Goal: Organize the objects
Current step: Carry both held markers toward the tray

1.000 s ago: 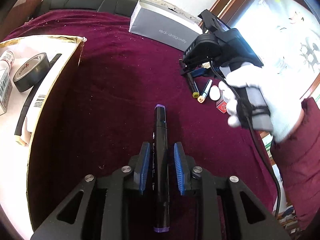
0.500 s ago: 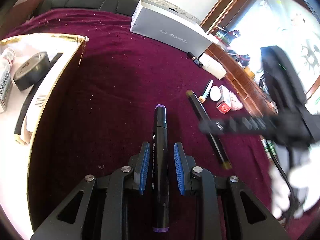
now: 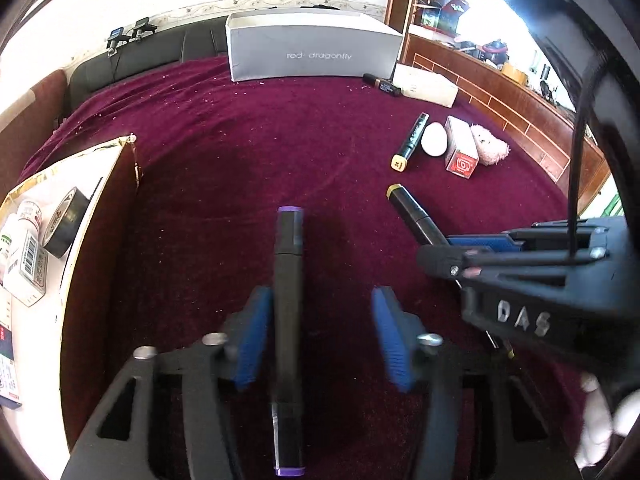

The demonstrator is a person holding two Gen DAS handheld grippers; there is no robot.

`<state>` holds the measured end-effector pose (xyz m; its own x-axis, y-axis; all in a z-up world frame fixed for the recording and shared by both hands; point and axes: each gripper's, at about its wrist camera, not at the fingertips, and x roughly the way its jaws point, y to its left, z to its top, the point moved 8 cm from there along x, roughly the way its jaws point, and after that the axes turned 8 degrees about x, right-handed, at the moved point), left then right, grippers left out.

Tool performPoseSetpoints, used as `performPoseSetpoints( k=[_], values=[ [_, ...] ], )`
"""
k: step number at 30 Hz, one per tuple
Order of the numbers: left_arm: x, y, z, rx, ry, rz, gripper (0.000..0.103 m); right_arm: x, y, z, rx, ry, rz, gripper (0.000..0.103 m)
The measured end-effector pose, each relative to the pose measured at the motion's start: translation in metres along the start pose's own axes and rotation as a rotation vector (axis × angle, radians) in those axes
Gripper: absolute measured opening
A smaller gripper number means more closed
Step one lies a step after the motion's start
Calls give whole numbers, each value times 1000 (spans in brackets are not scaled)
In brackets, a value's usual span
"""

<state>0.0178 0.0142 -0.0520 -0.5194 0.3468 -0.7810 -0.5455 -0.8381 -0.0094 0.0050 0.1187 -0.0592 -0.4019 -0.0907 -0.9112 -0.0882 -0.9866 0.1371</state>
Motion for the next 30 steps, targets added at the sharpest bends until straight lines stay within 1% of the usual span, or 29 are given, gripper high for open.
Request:
performPoseSetpoints(
  k=[1,2,3,5,8,12,14,15,17,20,23,26,27,28,30],
  values=[
    [1,1,0,-9,4,-18,12,-1,2,-2,-15,-19,-13,16],
    [0,3,0,-37,3,-45,11,-4,0,-4,-20,-29,-19,13],
    [-2,5,-1,-65,4,-59,11,-5,0,-5,-20,-34,-18,12],
    [-10,9,-1,-98,-18,-77,11,-5,1,-5,17,-28,47,12],
    [-29,14,1,-110,-63,-89,11,-19,-2,-8,52,-54,102,12],
    [-62,22,3,-129,-127,-109,11,-42,4,-11,95,-82,211,12],
    [-81,31,4,-141,-167,-111,11,-51,10,-10,99,-98,248,13],
    [-90,36,4,-147,-184,-109,11,-61,17,-8,92,-118,280,13],
    [-109,49,2,-165,-221,-107,11,-73,27,-7,75,-151,288,13],
    [-136,71,-2,-176,-269,-72,12,-93,48,-3,36,-204,331,13],
    [-159,104,-8,-211,-299,-28,12,-108,77,0,-11,-217,378,13],
    [-170,139,-16,-253,-308,44,12,-114,113,0,-53,-187,449,13],
    [-170,149,-20,-267,-302,64,12,-114,130,0,-70,-167,483,13],
    [-168,162,-25,-285,-287,84,12,-113,138,-1,-80,-151,503,13],
    [-161,174,-35,-301,-256,103,12,-107,166,-4,-99,-103,553,13]
  ],
)
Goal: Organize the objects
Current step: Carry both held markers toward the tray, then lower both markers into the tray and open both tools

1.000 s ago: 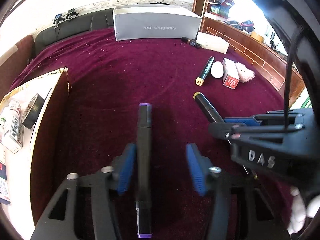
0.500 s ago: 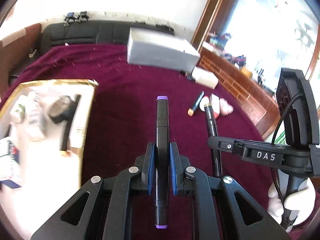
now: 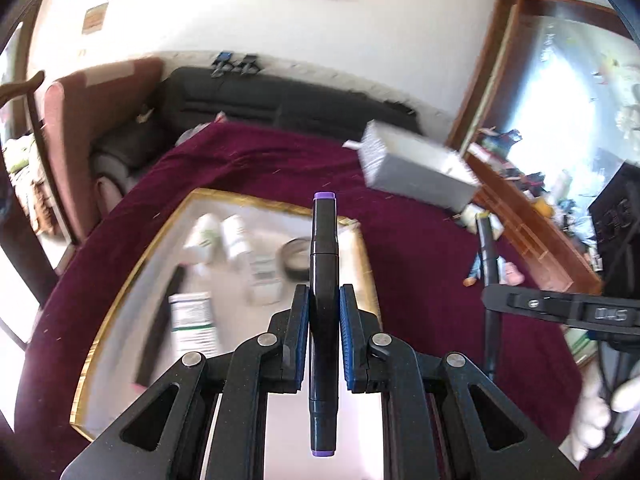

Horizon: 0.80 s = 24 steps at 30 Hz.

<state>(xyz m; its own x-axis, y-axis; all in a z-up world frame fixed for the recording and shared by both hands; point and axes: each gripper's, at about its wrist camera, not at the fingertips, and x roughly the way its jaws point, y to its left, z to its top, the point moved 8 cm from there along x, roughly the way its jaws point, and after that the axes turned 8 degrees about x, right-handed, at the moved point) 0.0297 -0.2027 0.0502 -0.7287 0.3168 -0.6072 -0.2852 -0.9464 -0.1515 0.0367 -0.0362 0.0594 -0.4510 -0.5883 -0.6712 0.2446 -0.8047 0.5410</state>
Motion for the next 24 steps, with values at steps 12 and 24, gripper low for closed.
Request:
performPoseSetpoints(
  k=[12,24],
  values=[
    [60,38,-40,2,209,49,12,125,33,-28,37,204,-16,13],
    [66,52,-43,-75,222,21,18,156,26,-20,28,212,-112,17]
  ],
)
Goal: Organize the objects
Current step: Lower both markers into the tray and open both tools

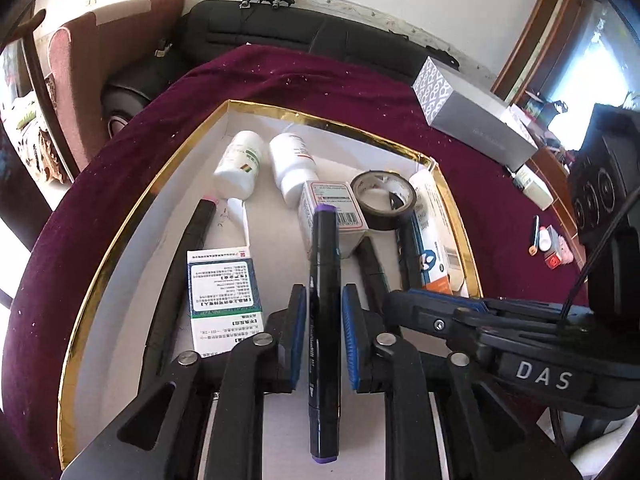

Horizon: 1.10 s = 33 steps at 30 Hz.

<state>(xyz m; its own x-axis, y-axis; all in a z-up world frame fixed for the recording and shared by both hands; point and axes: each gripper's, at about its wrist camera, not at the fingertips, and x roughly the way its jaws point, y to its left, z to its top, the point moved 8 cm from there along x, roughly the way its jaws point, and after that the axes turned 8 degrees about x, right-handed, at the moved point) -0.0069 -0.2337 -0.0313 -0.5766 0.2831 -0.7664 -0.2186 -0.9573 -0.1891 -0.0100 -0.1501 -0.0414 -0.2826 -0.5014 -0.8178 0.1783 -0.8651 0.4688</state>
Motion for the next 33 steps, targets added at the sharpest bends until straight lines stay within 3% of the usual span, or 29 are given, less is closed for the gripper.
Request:
performPoseSetpoints(
  k=[7,9,11,13,16,21,25,33],
  values=[
    [-10,13,-1,-98,-67,-36,23,-20,-4,6,35,-65,69,22],
    [-19,21,-1,-167,-114,-59,23,-31,0,9,46,-84,135,29],
    [-33,29,-2,-225,-174,-83,26,-35,7,14,75,-71,222,50],
    [-44,39,-3,-275,-228,-81,34,-32,15,17,134,-26,353,52],
    [-54,56,-4,-339,-285,-76,38,-16,22,24,208,30,429,52],
    [-52,74,-3,-394,-312,-90,38,21,28,36,242,81,374,52],
    [-40,78,-5,-413,-293,-107,38,35,30,55,225,22,272,53],
    [-48,65,-5,-368,-274,-143,38,-4,28,57,191,-9,291,53]
  ],
)
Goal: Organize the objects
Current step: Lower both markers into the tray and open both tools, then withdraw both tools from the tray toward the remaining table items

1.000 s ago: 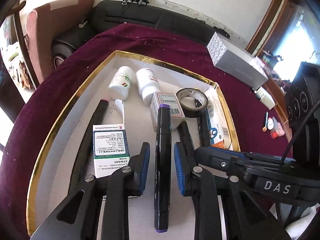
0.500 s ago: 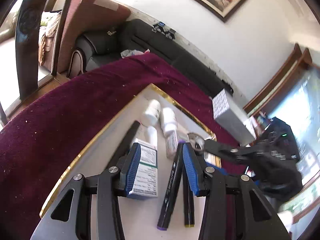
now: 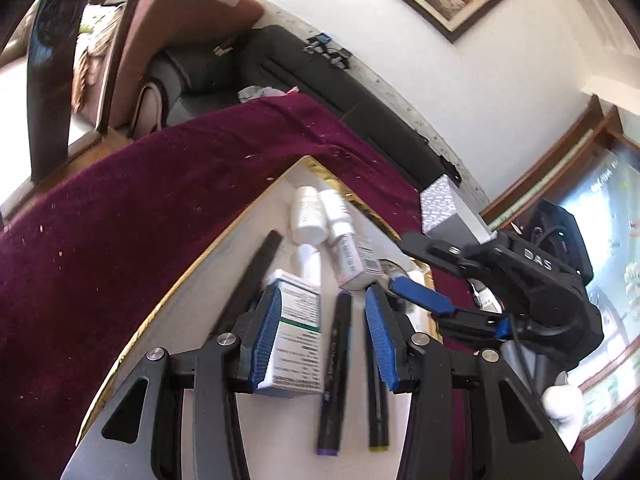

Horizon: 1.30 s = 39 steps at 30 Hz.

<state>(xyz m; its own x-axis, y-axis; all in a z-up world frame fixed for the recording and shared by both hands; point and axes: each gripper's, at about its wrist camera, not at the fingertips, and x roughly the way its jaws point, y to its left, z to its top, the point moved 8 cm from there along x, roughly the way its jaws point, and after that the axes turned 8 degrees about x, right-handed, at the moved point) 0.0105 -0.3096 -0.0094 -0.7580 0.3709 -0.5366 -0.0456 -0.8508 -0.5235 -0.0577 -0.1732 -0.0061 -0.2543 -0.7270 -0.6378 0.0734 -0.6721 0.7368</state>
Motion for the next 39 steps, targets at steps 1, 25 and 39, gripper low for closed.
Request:
performPoseSetpoints(
  k=[1,25,39],
  values=[
    [-4,-7,1,14,-2,-10,40,-15,-2,0,-7,-18,2,54],
    [0,-196,-83,395,172,-158,58,-307,-280,64,292,-502,-432,55],
    [4,-183,-88,408,185,-133,58,-244,-273,144,178,-431,-746,55]
  ],
)
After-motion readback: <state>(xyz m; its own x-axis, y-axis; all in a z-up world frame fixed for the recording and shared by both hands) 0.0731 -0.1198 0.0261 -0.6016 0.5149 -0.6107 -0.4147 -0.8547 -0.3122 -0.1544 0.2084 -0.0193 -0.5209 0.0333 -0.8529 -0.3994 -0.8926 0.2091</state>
